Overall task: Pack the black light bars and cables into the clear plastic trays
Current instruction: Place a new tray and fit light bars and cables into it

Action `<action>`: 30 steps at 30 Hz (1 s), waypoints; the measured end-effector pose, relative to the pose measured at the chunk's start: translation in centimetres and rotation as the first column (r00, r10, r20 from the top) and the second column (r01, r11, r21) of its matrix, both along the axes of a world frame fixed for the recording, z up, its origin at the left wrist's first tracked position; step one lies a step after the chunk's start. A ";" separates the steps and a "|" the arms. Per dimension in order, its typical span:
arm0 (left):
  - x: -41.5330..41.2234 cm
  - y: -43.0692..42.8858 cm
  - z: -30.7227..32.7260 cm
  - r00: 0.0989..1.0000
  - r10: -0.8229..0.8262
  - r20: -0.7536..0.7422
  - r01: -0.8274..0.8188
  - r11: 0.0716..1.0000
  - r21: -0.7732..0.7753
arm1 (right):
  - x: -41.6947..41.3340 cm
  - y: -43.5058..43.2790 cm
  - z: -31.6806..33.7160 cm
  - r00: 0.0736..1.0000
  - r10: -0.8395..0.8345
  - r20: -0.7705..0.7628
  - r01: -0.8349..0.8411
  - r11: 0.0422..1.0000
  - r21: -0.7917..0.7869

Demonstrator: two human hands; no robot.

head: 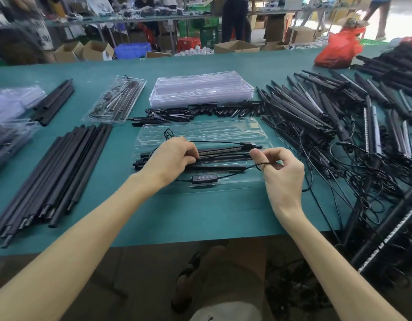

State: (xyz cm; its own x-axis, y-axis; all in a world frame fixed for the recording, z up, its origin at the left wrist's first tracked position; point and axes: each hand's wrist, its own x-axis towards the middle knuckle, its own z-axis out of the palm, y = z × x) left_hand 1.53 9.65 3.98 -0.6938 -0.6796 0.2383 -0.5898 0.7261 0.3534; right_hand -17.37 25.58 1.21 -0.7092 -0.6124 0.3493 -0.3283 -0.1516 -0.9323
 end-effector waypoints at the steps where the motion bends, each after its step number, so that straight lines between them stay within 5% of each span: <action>1: 0.1 -0.1 0.0 1.000 -0.010 -0.005 0.010 1.000 0.012 | 0.0 0.0 0.0 1.000 0.003 0.006 -0.003 1.000 0.001; 19: -3.8 0.3 -0.4 0.963 -0.263 -0.060 0.269 0.955 0.124 | -0.2 -0.3 -0.2 1.000 0.020 0.005 -0.020 0.999 -0.035; 30: -4.9 0.9 -1.8 0.960 -0.183 -0.211 0.226 0.954 0.200 | 0.3 -0.1 -0.1 0.998 0.048 -0.033 -0.051 0.996 -0.074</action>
State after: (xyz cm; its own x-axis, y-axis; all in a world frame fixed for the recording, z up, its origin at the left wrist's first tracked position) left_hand -3.40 10.52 2.19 -0.7801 -0.5782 0.2388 -0.3443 0.7155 0.6079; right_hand -17.12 25.46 1.11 -0.6667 -0.6179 0.4168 -0.3473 -0.2373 -0.9072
